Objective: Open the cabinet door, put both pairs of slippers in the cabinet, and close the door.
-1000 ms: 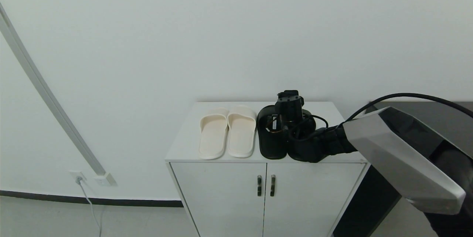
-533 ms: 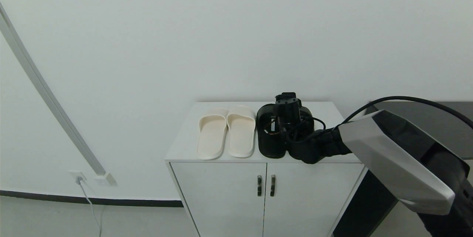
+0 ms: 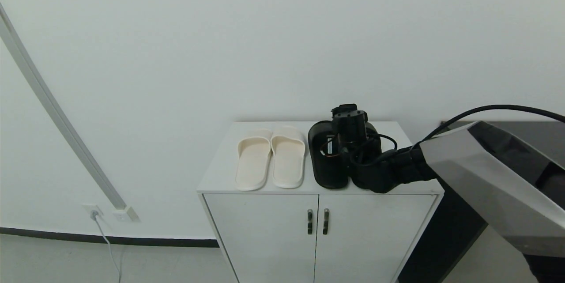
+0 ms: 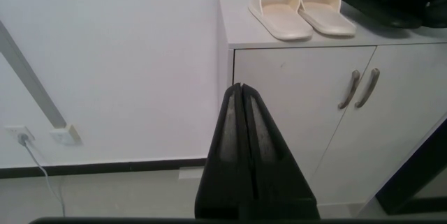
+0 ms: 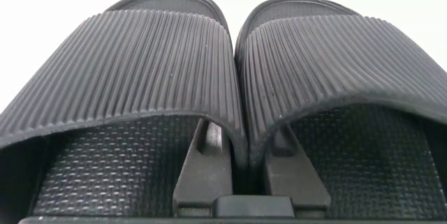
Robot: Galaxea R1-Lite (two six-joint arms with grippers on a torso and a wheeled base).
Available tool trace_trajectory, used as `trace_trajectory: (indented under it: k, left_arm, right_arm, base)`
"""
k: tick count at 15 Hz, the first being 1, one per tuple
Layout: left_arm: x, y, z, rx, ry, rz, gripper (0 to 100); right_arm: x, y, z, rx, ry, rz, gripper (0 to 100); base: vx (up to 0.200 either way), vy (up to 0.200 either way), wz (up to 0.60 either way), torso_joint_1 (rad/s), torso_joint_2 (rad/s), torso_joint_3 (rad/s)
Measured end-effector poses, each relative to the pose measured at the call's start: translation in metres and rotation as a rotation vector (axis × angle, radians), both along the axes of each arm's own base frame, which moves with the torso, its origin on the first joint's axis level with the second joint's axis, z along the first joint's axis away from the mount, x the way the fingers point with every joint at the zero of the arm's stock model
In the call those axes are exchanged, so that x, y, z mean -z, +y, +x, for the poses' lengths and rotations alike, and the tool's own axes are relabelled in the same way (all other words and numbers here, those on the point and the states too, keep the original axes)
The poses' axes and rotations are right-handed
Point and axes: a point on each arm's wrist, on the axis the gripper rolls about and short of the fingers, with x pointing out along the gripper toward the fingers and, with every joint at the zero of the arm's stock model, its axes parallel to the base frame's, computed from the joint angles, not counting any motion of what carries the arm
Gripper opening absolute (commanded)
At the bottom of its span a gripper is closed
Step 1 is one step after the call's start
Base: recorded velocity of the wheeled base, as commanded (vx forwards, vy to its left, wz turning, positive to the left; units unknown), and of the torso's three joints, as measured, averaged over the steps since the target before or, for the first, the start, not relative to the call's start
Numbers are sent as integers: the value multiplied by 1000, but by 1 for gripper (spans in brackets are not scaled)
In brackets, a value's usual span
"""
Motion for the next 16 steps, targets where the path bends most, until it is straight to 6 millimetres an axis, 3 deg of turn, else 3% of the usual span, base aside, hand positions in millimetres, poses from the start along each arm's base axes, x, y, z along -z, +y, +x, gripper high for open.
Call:
trace_trajectory:
  k: [3,9,13,16]
  left_arm:
    - [0,0,0,2,0,1,0]
    - [0,0,0,2,0,1,0]
    - [0,0,0,1,0,1,0]
    - [0,0,0,2,0,-1,0]
  right_arm:
    - [-13,-11,-40,-174,50,-7,0]
    - [-48,-59,-154,-691,139,35,0]
    - [-51,-91,-203,-907,149,17,0]
    - [-50,-102,-217,-971,156,31,0]
  base:
    - [0,0,0,0,0,0]
    - [0,0,0,0,0,0]
    - [0,0,0,0,0,0]
    - [0,0,0,0,0,0]
